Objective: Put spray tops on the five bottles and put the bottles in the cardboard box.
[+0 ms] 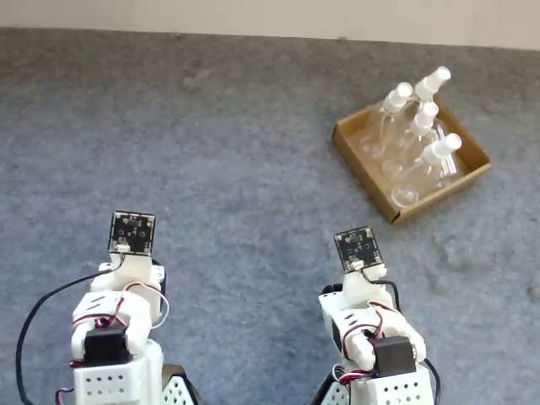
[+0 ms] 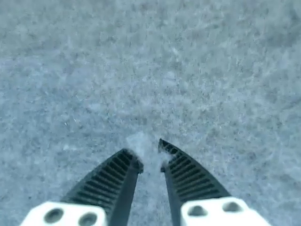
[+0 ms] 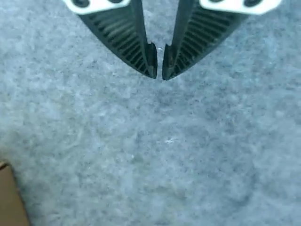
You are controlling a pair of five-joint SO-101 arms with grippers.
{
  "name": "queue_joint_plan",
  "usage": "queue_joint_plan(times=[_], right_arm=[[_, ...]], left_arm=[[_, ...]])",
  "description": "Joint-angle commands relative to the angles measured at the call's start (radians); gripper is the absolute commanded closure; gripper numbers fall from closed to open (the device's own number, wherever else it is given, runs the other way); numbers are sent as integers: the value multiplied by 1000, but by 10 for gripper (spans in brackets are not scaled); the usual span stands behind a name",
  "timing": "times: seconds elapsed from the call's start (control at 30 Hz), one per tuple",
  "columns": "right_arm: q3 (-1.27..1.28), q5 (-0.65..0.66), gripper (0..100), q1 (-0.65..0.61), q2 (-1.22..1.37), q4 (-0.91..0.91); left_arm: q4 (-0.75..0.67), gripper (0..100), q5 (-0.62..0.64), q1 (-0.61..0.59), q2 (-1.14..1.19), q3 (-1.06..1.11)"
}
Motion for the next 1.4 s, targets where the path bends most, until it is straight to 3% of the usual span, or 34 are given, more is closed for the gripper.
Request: queue_joint_plan(times=[0.0, 0.3, 0.5, 0.7, 0.93, 1.1, 1.37], right_arm=[[127, 0, 990, -12, -7, -21], [125, 5, 990, -10, -1, -18], [124, 0, 990, -10, -5, -4], [125, 0, 990, -10, -5, -4], [125, -14, 993, -8, -5, -4], [122, -101, 993, 59, -5, -4], [122, -106, 993, 73, -5, -4]], left_arm=[[-26, 994, -5, -10, -8, 27], [-8, 994, -9, -10, -5, 73], [133, 993, -9, -16, -5, 73], [137, 993, -5, -7, -5, 73], [138, 994, -5, 117, -5, 73], [137, 994, -5, 119, -5, 73], [137, 994, -5, 119, -5, 73]])
